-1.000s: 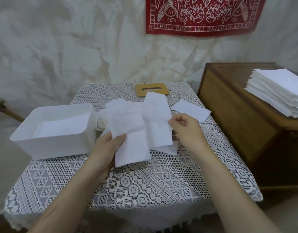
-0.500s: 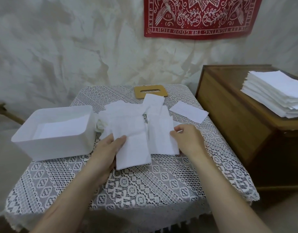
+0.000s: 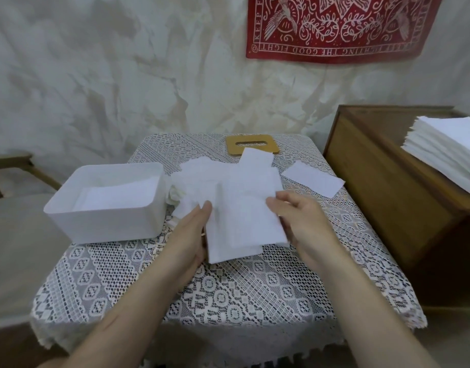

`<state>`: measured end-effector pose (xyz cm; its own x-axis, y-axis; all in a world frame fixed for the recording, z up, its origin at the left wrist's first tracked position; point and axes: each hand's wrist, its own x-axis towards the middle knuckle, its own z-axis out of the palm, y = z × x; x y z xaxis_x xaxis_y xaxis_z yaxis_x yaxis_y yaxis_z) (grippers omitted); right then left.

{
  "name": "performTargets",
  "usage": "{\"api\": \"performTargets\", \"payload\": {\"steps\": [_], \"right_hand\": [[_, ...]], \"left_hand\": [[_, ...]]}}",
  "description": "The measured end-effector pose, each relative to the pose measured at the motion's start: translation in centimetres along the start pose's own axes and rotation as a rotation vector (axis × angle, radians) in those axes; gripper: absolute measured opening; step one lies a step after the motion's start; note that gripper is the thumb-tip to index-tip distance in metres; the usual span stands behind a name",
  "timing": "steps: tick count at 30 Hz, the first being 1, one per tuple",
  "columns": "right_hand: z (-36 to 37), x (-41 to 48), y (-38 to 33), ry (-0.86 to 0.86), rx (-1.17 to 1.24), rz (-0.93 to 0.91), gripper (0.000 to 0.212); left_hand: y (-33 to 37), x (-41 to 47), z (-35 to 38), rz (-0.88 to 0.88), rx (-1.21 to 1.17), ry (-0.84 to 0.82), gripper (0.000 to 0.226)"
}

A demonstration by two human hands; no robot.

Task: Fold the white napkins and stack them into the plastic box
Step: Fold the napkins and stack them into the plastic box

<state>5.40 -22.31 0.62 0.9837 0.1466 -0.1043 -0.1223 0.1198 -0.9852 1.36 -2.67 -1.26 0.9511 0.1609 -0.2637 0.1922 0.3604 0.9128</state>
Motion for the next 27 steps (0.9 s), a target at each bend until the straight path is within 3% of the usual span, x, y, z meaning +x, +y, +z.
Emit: {"api": "performTargets", "payload": {"steps": [7,12,18,21,24,27], "right_hand": [[2.1,-0.1,1.4,-0.042,-0.168,-0.046,0.009],[2.5,-0.1,1.5,-0.012,-0.198,-0.050,0.008],[2.1,0.1,1.7,0.049,-0.368,-0.108,0.003],[1.8,0.2,1.8,0.053,-0.603,-0.133,0.025],[1.9,0.2,1.9,-0.014,-0.455,-0.036,0.043],[2.0,0.2,1.6,-0.079,-0.348,0.002,0.021]], "left_hand": [[-0.1,-0.3,0.5,0.001,-0.031,-0.028,0.039],[-0.4,-0.3,0.2,0.035,0.049,-0.069,0.020],[-0.5,-0.4,0.1,0.066,0.104,-0.056,0.022],[-0.4,-0.5,0.1,0.089,0.089,-0.045,0.022],[-0.4,-0.6,0.1,0.102,0.088,-0.049,0.022],[-0.4,-0.5,0.0,0.104,0.100,-0.062,0.023]]}}
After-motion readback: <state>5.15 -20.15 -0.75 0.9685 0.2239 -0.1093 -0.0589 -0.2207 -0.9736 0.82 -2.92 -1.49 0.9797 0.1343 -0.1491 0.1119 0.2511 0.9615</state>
